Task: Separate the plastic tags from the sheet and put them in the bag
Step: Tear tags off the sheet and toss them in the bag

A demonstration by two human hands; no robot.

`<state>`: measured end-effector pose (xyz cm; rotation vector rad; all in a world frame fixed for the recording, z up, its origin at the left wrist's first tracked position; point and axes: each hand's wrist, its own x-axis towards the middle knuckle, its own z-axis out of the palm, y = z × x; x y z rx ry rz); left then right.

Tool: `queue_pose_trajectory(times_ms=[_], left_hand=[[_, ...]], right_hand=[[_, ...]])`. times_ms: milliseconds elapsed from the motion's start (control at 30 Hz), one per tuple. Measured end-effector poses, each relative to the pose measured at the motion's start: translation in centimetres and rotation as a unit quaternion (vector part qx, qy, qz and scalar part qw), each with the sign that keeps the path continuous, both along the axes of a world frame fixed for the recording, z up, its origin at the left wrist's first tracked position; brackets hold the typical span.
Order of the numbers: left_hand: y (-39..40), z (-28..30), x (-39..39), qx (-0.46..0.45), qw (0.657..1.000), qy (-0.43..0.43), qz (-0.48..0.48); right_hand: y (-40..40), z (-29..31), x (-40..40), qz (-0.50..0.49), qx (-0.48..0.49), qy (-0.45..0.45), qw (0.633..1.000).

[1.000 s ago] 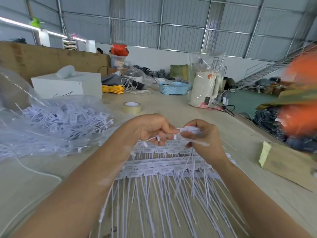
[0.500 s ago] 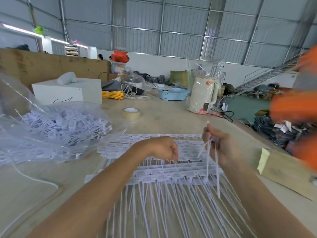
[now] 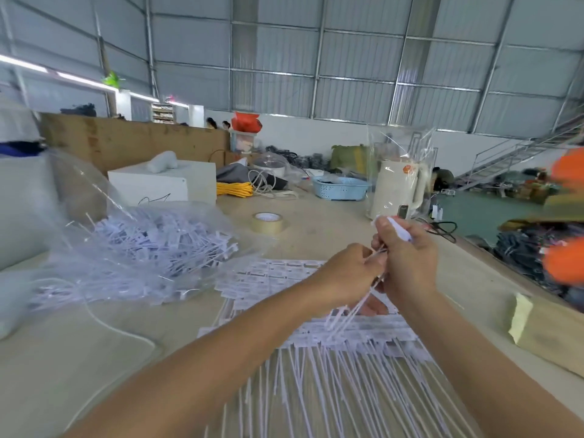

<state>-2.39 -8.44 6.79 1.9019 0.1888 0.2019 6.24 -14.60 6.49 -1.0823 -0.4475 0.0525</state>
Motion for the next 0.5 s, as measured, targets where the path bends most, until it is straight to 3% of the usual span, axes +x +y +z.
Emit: queue_pose_trajectory(times_ms=[133, 333, 433, 500], left_hand=[[1.7, -0.8, -2.8, 0.105, 0.978, -0.107, 0.145], [7.5, -0.5, -9.3, 0.247, 0.934, -0.078, 0.248], [10.7, -0.6, -14.0, 0.312, 0.908, -0.037, 0.277], [13.1, -0.7, -16.8, 0.329, 0.895, 0.013, 0.3]], right_hand=[[3.8, 1.0, -2.4, -0.007, -0.02, -0.055, 0.998], [10.3, 0.5, -7.4, 0.092, -0.11, -0.12, 0.982], [13.3, 0.0, -9.2, 0.138, -0.198, -0.227, 0.943], [14.9, -0.5, -9.6, 0.116, -0.251, -0.345, 0.897]])
